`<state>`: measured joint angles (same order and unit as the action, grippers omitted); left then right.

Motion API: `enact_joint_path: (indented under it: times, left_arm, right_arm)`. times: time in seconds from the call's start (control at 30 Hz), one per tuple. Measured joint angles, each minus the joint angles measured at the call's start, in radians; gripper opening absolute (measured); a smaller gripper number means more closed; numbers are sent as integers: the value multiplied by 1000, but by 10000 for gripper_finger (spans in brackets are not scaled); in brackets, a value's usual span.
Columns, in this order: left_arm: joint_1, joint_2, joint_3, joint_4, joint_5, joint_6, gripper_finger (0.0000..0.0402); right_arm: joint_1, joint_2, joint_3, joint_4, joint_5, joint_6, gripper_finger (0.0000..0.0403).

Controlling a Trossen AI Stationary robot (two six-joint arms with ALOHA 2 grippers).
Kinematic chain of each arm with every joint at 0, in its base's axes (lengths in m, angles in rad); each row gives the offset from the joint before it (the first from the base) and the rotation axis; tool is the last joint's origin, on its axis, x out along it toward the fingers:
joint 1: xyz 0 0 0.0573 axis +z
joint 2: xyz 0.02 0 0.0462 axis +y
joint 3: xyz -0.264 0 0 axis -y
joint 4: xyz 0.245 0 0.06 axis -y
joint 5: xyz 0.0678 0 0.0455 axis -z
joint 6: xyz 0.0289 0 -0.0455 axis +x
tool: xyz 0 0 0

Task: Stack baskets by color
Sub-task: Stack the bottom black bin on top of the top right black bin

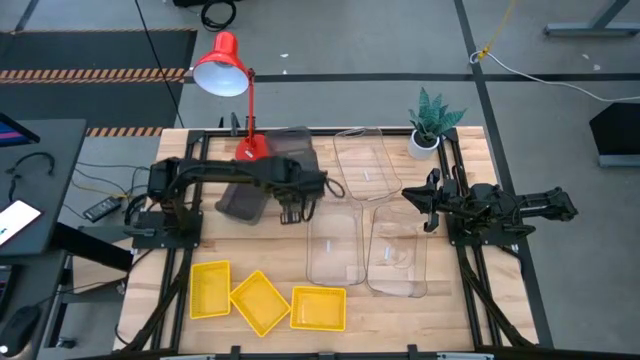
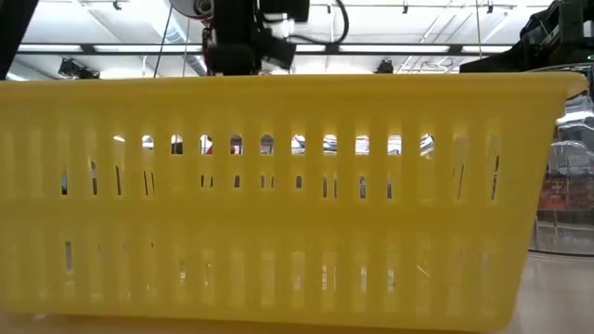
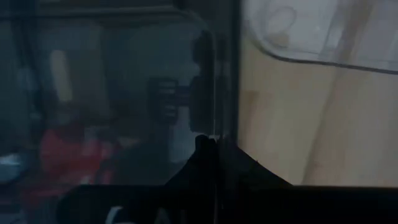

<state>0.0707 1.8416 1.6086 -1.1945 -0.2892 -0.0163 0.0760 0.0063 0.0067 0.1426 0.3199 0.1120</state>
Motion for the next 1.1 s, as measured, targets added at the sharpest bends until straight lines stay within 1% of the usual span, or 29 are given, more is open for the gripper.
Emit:
enact_joint_path:
  times: [0.07, 0.23, 0.5, 0.67, 0.77, 0.9, 1.1]
  left_arm:
    - [31, 1, -26, 50, 31, 11, 5]
    - [72, 1, -53, 105, 77, 26, 5]
    - [70, 1, -60, 159, 132, 39, 5]
    - [66, 8, -63, 159, 125, 32, 5]
    - [67, 8, -99, 200, 125, 31, 5]
    - [66, 9, -140, 197, 129, 27, 5]
    - [53, 10, -144, 225, 127, 46, 9]
  right_arm:
    - [0, 0, 0, -2, 0, 0, 54]
    - [0, 0, 0, -1, 0, 0, 54]
    - [0, 0, 0, -1, 0, 0, 54]
    - [0, 0, 0, -1, 0, 0, 54]
    - [0, 0, 0, -1, 0, 0, 54]
    - [0, 0, 0, -1, 0, 0, 54]
    - [0, 0, 0, -1, 0, 0, 54]
